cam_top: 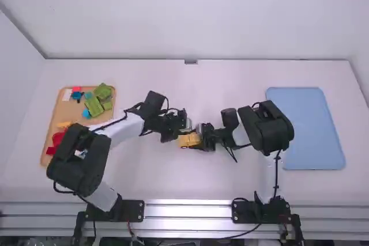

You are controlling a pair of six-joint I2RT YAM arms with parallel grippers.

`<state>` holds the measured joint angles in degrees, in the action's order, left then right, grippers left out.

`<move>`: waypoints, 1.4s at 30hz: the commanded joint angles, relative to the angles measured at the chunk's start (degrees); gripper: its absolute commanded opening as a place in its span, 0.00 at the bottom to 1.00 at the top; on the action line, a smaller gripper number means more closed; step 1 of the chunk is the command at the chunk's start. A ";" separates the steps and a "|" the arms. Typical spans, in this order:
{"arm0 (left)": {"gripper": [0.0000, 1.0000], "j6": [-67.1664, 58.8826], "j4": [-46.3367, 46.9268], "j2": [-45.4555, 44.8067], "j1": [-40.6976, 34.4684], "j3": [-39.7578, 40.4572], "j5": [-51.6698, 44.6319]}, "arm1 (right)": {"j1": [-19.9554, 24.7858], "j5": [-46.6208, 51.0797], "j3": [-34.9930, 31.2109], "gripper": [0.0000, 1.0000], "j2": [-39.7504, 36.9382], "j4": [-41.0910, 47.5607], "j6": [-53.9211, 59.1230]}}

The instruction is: Assemble lego blocks to make yellow taxi

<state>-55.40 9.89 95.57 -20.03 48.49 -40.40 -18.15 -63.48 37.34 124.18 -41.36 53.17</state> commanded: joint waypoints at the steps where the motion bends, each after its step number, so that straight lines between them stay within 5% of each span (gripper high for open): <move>1: 0.02 3.34 -0.46 0.46 0.15 -2.60 4.50 | 0.13 0.48 0.20 0.50 0.76 0.20 0.66; 14: 0.02 9.53 -14.38 6.38 -1.16 -8.59 4.94 | 0.09 0.46 0.20 0.50 0.76 0.20 0.68; 31: 0.02 7.56 -9.94 8.87 -3.52 -6.21 8.35 | 0.11 0.48 0.20 0.50 0.76 0.22 0.68; 39: 0.02 10.69 -7.21 -0.35 1.18 -0.74 4.50 | 0.74 0.52 0.20 0.50 0.76 -1.66 0.11; 42: 0.20 18.29 -7.48 -6.01 5.03 0.44 8.76 | 1.73 2.36 0.22 0.55 0.76 -4.63 -5.20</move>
<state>-43.83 2.55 95.35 -18.28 46.39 -34.22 -17.28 -62.08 37.32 124.18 -44.99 51.42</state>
